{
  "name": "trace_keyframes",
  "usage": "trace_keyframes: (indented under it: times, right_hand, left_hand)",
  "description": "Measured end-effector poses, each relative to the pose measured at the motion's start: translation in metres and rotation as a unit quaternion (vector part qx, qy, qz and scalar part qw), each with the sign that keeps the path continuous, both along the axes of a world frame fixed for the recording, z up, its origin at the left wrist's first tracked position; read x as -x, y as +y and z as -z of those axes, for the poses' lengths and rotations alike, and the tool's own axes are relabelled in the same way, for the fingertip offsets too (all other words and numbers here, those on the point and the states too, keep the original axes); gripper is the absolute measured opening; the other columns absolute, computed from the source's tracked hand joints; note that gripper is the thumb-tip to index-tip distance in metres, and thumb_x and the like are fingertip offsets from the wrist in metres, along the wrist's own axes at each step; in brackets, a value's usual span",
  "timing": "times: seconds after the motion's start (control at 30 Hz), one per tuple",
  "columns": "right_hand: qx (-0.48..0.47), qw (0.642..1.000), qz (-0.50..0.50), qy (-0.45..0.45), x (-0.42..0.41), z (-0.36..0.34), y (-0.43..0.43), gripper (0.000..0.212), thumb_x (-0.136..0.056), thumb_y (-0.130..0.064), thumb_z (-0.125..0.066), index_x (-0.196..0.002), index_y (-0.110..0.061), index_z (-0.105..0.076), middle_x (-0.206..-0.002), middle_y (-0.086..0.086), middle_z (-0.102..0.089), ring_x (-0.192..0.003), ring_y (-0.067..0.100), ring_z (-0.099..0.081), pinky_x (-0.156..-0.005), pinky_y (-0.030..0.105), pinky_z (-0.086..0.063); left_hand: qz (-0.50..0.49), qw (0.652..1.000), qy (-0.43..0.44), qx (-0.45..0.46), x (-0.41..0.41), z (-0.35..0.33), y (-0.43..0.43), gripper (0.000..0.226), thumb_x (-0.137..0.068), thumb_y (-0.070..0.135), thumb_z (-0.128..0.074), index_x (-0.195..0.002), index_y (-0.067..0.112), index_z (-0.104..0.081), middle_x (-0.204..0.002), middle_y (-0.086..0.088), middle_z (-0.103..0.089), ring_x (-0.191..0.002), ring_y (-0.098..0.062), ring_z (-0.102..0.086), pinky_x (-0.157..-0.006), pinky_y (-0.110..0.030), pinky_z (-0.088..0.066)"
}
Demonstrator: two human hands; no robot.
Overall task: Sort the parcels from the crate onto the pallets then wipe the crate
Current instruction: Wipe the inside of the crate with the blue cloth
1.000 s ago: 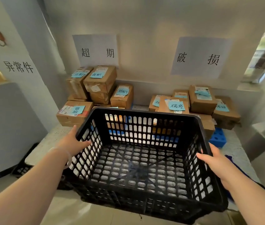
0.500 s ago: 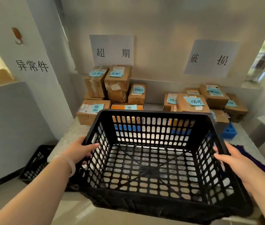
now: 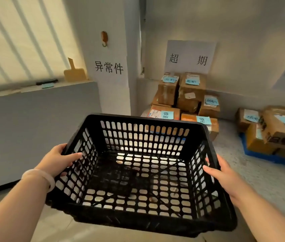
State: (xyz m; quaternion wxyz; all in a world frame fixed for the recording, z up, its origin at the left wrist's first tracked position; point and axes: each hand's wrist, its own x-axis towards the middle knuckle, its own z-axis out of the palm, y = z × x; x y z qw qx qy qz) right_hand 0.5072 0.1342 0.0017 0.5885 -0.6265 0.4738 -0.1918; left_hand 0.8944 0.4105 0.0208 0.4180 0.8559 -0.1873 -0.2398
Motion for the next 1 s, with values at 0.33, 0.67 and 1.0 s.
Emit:
trace_keyframes:
  times: [0.33,0.67,1.0]
  right_hand:
    - [-0.023,0.993,-0.119,-0.011,-0.163,0.005,0.011,0.07,-0.089,-0.029,-0.069,-0.148,-0.041,-0.033,-0.137,-0.005,-0.051,-0.116,0.025,-0.057,-0.102,0.056,-0.044]
    - [-0.073,0.981,-0.176,-0.04,-0.34,0.005,-0.005,0.067,-0.092,-0.026,-0.066,-0.149,-0.037,-0.032,-0.145,-0.003,-0.047,-0.117,0.027,-0.059,-0.099,0.054,-0.047]
    - [-0.036,0.989,-0.142,-0.031,-0.484,0.022,0.01,0.045,-0.096,-0.028,-0.061,-0.137,-0.037,-0.044,-0.128,-0.009,-0.053,-0.1,0.006,-0.054,-0.087,0.038,-0.045]
  left_hand:
    - [-0.112,0.993,0.027,0.003,-0.1,0.014,0.102,0.039,-0.085,0.036,-0.073,-0.119,0.027,-0.055,-0.086,-0.005,-0.064,-0.079,-0.02,-0.061,-0.059,-0.035,-0.052]
    - [-0.176,0.984,0.027,0.01,-0.224,0.008,0.127,0.037,-0.086,0.036,-0.072,-0.118,0.025,-0.057,-0.077,0.001,-0.058,-0.071,-0.017,-0.056,-0.051,-0.03,-0.047]
    - [-0.171,0.984,0.051,-0.002,-0.377,0.031,0.125,0.048,-0.084,0.041,-0.072,-0.124,0.027,-0.051,-0.094,-0.002,-0.063,-0.088,-0.022,-0.061,-0.063,-0.035,-0.053]
